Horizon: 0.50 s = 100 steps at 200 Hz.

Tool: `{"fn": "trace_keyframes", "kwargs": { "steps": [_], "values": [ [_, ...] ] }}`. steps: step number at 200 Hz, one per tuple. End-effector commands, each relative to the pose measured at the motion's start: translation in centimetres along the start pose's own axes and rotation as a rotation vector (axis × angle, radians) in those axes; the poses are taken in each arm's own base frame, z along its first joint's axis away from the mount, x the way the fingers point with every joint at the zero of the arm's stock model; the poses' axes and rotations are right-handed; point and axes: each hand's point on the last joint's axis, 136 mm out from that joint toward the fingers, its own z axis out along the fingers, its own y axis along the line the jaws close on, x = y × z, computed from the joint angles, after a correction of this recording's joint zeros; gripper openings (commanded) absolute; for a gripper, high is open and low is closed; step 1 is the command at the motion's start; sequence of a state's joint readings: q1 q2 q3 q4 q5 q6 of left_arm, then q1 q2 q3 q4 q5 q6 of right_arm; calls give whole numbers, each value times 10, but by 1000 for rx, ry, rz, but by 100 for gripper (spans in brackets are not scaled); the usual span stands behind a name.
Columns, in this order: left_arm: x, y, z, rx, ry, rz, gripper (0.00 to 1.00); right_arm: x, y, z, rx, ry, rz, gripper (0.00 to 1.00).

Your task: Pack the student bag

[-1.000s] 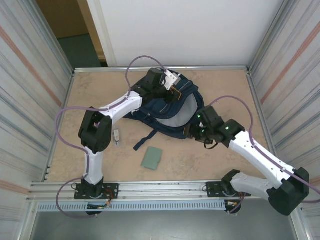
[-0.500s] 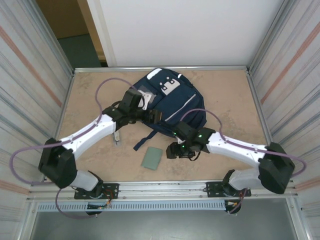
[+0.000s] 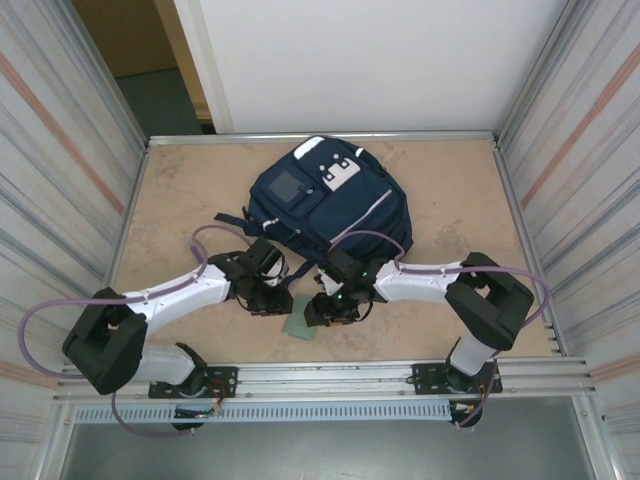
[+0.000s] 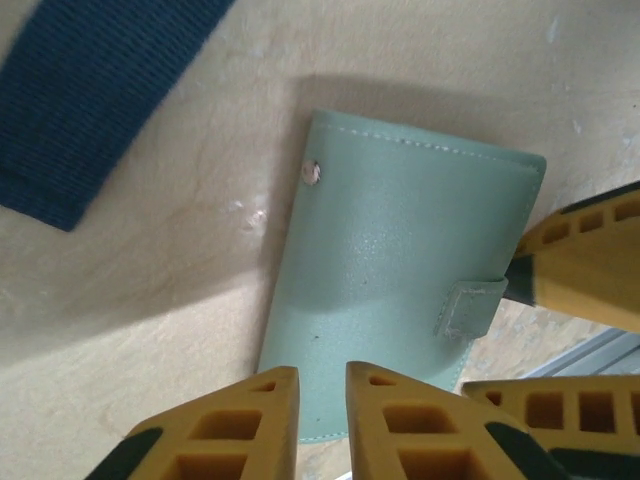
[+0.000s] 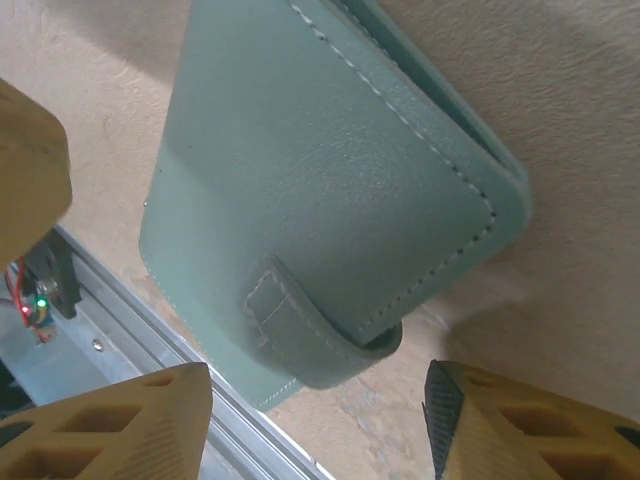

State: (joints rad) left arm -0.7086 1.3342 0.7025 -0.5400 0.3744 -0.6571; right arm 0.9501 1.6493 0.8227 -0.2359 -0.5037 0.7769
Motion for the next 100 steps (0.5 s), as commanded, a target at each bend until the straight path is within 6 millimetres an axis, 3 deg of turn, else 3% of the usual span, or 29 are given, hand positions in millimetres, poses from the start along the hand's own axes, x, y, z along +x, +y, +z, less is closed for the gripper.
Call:
{"fn": "trace_keyframes", "kwargs": {
  "steps": [1, 48, 66, 100],
  "values": [
    [6, -13, 10, 94, 31, -30, 17, -1, 1, 9, -78, 21, 35, 57],
    [13, -10, 33, 118, 93, -79, 7, -11, 3, 20, -126, -6, 32, 52],
    [17, 0, 38, 91, 93, -109, 5, -17, 10, 24, -146, 2, 11, 50],
    [20, -3, 45, 129, 114, -135, 3, -22, 12, 20, -149, -19, -5, 45]
  ]
}}
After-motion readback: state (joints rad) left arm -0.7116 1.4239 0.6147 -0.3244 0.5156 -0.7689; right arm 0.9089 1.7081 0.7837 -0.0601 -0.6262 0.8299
